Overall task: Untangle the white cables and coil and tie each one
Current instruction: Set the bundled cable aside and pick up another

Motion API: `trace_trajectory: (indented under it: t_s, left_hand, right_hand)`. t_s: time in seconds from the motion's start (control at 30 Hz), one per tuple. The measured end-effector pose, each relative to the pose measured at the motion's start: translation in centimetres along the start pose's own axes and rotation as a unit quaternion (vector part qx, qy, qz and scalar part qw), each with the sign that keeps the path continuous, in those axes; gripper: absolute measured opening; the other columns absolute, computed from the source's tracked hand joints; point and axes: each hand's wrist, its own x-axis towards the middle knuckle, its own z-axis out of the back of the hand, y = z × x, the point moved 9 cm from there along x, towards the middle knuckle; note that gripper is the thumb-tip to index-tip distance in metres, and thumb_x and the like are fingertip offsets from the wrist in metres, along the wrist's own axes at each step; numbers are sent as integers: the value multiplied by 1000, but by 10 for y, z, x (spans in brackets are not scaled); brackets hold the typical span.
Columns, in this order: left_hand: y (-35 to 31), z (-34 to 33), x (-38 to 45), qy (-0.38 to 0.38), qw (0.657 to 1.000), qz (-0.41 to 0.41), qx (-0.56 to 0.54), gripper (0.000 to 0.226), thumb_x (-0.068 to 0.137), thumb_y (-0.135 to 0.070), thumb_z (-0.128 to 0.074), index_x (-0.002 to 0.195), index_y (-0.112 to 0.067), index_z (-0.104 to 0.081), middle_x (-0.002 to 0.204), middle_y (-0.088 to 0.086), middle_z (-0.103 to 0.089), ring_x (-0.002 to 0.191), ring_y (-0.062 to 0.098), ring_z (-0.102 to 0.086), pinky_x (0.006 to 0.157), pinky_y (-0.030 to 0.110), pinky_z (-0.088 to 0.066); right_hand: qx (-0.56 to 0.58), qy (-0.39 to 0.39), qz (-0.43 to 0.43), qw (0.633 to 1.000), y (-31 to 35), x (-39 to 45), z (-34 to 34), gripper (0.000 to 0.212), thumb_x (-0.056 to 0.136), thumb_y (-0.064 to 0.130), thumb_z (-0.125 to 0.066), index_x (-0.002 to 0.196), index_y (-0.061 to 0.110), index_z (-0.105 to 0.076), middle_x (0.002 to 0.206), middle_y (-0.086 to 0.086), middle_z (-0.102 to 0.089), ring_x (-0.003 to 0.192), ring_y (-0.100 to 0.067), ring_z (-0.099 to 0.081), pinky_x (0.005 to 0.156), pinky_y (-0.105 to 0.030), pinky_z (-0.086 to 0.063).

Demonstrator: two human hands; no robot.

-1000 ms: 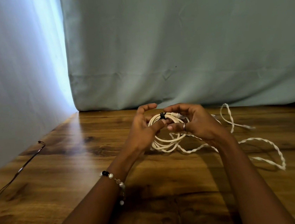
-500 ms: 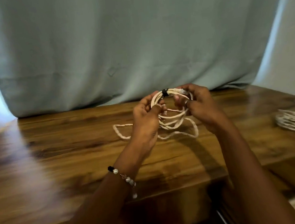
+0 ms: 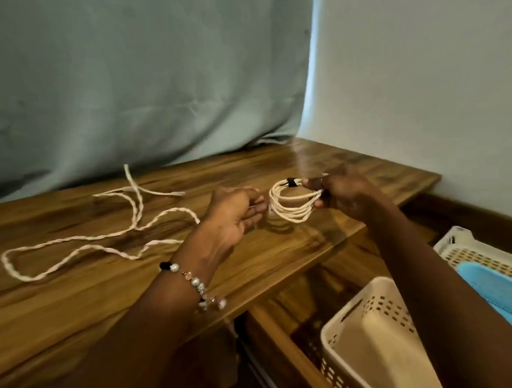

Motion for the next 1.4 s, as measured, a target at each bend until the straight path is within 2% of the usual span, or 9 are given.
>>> trace_trajectory:
  t_s: [0.27, 0.43, 0.6, 0.77, 0.93, 1.07, 1.13, 1.27, 1.4]
  left_hand:
    - [-1, 21, 17, -61, 996, -56, 32, 18, 93, -1, -51, 105, -10, -61, 74, 3, -66, 44, 6, -55, 50, 21, -43]
    - [-16, 23, 5, -49, 993, -97, 42, 16, 93, -1, -52, 98, -11, -64, 73, 2, -67, 46, 6, -54, 45, 19, -42]
    - [-74, 49, -30, -39, 972, -227, 54, 16, 92, 2, -53, 95, -9, -65, 72, 3, -67, 42, 5, -53, 43, 18, -42]
    - [-127, 119, -61, -78, 935, -306, 161, 14, 93, 1, -53, 95, -7, -65, 70, 4, -65, 41, 5, -52, 43, 17, -42]
    - [-116, 186, -75, -76, 896, -266, 348, 13, 94, -1, -54, 99, -7, -64, 76, 5, -66, 49, 1, -58, 49, 15, -45]
    - [-95, 227, -79, -60, 779, -234, 579, 21, 88, -17, -67, 109, -16, -66, 100, -1, -68, 89, 10, -62, 72, 22, -43]
    - [-85, 245, -81, -50, 717, -203, 665, 36, 84, -26, -71, 118, -16, -63, 109, -1, -63, 96, 12, -56, 76, 26, -39]
    - [-69, 276, -82, -32, 676, -175, 715, 34, 85, -23, -70, 117, -13, -66, 111, 4, -67, 101, 21, -60, 77, 25, -39]
    - [-82, 288, -91, -91, 708, -259, 651, 13, 93, -17, -58, 98, -15, -70, 88, 3, -73, 82, 19, -66, 67, 20, -39]
  right_hand:
    - [-44, -117, -49, 991, -51, 33, 23, 29, 87, 21, -69, 102, -2, -61, 101, -19, -67, 60, -24, -68, 48, -31, -55]
    - [-425, -242, 75, 869, -13, 18, 37, 52, 87, 55, -58, 99, 6, -69, 102, -20, -68, 96, -38, -63, 77, -39, -51]
    - [-485, -288, 205, 800, 36, -11, 19, 59, 92, 57, -46, 85, 3, -68, 85, -22, -67, 80, -39, -62, 59, -32, -37]
    - [-415, -103, 327, 843, 70, -28, -84, 55, 88, 56, -52, 61, 9, -58, 63, -16, -65, 65, -34, -62, 62, -40, -51]
    - [-367, 130, 337, 857, 71, -61, -198, 25, 88, 43, -63, 77, 22, -69, 71, -3, -66, 67, -17, -62, 59, -33, -46]
    - [-376, 277, 300, 832, 50, -87, -262, 29, 80, 44, -71, 98, 21, -71, 91, 3, -71, 84, -11, -64, 73, -30, -50]
    - [-445, 296, 302, 789, 37, -92, -289, 39, 73, 45, -77, 100, 17, -71, 94, -1, -69, 86, -16, -63, 74, -30, -50]
    - [-552, 264, 320, 723, 16, -91, -328, 38, 75, 46, -75, 95, 16, -65, 100, -7, -66, 93, -25, -60, 75, -34, -48]
    - [-605, 195, 407, 656, 27, -107, -357, 24, 88, 32, -62, 105, 16, -61, 111, -12, -63, 103, -31, -59, 73, -34, -40]
